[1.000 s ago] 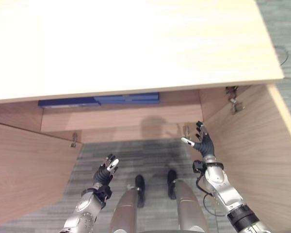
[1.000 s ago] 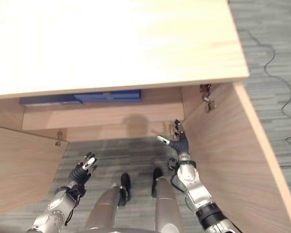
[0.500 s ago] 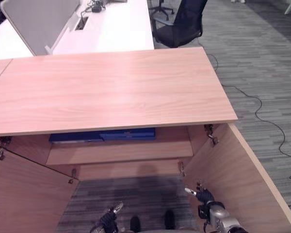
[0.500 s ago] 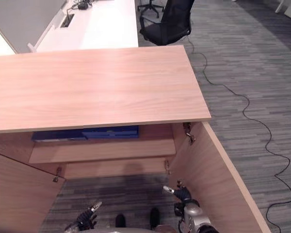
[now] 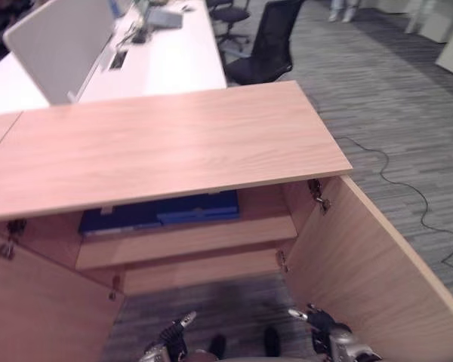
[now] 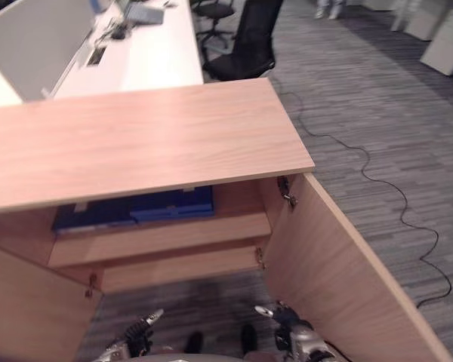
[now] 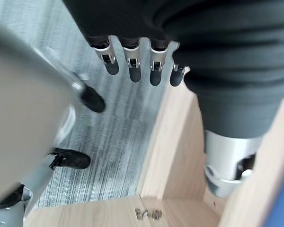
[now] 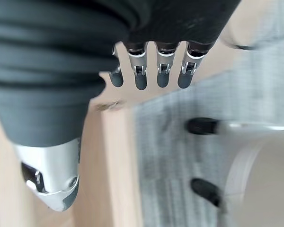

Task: Put the empty folder in the office cabinet

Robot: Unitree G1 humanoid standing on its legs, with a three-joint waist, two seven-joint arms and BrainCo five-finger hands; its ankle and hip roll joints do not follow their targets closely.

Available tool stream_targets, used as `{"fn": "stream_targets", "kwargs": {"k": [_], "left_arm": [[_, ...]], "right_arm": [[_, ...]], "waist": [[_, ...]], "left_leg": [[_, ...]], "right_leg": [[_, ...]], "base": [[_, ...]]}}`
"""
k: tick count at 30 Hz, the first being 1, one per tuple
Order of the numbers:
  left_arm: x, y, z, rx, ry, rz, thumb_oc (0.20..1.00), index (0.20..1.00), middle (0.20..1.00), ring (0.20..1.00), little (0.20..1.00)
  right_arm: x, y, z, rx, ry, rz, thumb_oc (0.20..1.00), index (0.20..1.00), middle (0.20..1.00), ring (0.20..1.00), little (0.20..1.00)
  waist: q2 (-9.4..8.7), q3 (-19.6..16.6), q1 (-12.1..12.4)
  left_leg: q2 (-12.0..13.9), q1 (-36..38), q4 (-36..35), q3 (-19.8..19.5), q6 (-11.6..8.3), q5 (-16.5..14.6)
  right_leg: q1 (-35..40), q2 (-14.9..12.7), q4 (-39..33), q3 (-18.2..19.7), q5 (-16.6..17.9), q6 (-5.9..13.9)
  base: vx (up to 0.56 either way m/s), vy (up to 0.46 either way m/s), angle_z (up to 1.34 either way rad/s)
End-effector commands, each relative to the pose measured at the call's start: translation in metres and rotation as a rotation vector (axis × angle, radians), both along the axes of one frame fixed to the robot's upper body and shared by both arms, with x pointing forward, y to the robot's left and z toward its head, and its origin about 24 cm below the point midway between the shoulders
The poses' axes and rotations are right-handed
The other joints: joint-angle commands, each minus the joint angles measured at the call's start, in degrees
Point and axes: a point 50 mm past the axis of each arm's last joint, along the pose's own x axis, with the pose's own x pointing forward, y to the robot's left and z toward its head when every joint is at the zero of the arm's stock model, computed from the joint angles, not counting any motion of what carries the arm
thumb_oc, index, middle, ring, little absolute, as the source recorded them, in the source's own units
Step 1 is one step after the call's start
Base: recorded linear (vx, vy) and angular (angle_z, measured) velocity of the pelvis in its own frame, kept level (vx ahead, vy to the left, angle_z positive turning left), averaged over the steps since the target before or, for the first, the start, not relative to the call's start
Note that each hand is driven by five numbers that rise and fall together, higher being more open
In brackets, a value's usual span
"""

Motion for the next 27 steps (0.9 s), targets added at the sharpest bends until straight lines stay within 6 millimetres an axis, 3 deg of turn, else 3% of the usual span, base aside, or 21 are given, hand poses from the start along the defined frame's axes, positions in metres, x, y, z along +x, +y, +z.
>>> {"fn": "stream_targets", "kwargs": {"k": [1,8,10,12,15,18,19,25,27], "left_arm": [[0.002,-0.003,0.000,-0.004,-0.004,-0.068,1.000,1.000,1.000,1.000,1.000],[0.014,0.001,0.003,0.004,-0.022,-0.099,1.000,1.000,1.000,1.000,1.000],[0.022,0.003,0.006,0.009,-0.039,-0.094,1.000,1.000,1.000,1.000,1.000],[0.026,0.006,0.007,0.009,-0.041,-0.094,1.000,1.000,1.000,1.000,1.000],[0.013,0.012,0.004,0.002,0.011,-0.092,1.000,1.000,1.000,1.000,1.000],[0.007,0.015,0.002,0.004,0.035,-0.092,1.000,1.000,1.000,1.000,1.000],[0.003,0.019,0.001,0.011,0.051,-0.073,1.000,1.000,1.000,1.000,1.000],[0.009,0.022,0.003,0.019,0.027,-0.007,1.000,1.000,1.000,1.000,1.000],[0.012,0.023,0.004,0.027,0.012,0.020,1.000,1.000,1.000,1.000,1.000]], "right_arm": [[-0.010,0.005,-0.005,0.034,0.079,0.015,1.000,1.000,1.000,1.000,1.000],[-0.021,-0.008,-0.007,0.025,0.134,-0.062,1.000,1.000,1.000,1.000,1.000],[-0.018,-0.011,-0.005,0.022,0.129,-0.089,1.000,1.000,1.000,1.000,1.000],[-0.024,-0.014,-0.006,0.032,0.147,-0.127,1.000,1.000,1.000,1.000,1.000],[-0.051,-0.026,-0.008,0.009,0.204,-0.215,1.000,1.000,1.000,1.000,1.000],[-0.066,-0.032,-0.009,0.001,0.227,-0.293,1.000,1.000,1.000,1.000,1.000],[-0.076,-0.039,-0.008,-0.014,0.229,-0.373,1.000,1.000,1.000,1.000,1.000],[-0.066,-0.058,-0.001,-0.070,0.135,-0.505,1.000,1.000,1.000,1.000,1.000],[-0.053,-0.066,0.004,-0.100,0.074,-0.529,1.000,1.000,1.000,1.000,1.000]], "waist": [[-1.26,-0.95,0.22],[-1.72,0.15,-1.18],[-1.49,1.38,-1.29],[-0.64,1.96,-1.39],[-1.00,0.67,-1.30],[-1.88,-0.58,-1.44],[-2.63,-1.91,-2.00],[-2.89,-2.34,-3.60],[-3.07,-2.31,-3.99]], "left_leg": [[-1.54,-2.96,1.25,2.15,0.80,-2.64],[-3.01,-3.48,-0.87,8.65,2.34,-2.61],[-2.45,-3.97,-0.55,11.33,2.53,-2.64],[-1.40,-4.02,-0.49,13.41,2.41,-2.36],[-0.48,-2.47,-1.86,16.76,2.20,-2.38],[-0.58,-2.05,-2.10,17.90,1.98,-2.67],[-0.51,-1.43,-2.49,18.93,1.73,-3.13],[-0.09,-0.84,-2.52,20.46,1.53,-3.66],[-0.13,-0.48,-2.52,20.71,1.66,-3.99]], "right_leg": [[1.28,0.46,3.31,1.19,-6.16,4.85],[-5.09,-1.23,2.59,5.99,-1.07,8.29],[-7.11,-1.72,3.84,1.83,-1.45,7.69],[-6.09,-3.03,7.40,-5.97,-4.55,5.83],[-1.99,-4.68,11.41,-11.81,-7.41,4.96],[-0.25,-5.56,10.20,-12.89,-6.64,5.33],[1.32,-6.55,8.08,-13.69,-5.09,6.32],[1.63,-7.10,4.08,-11.39,-2.25,7.61],[1.60,-6.48,2.39,-9.55,-1.47,7.99]], "base": [[-0.09,0.433,-1.25],[-0.11,0.199,-0.75],[-0.11,0.088,-0.89],[-0.08,0.103,-0.83],[-0.01,0.092,-0.89],[0.06,-0.012,-0.68],[0.09,-0.047,-0.23],[0.02,-0.049,-0.12],[0.00,-0.080,-0.25]]}}
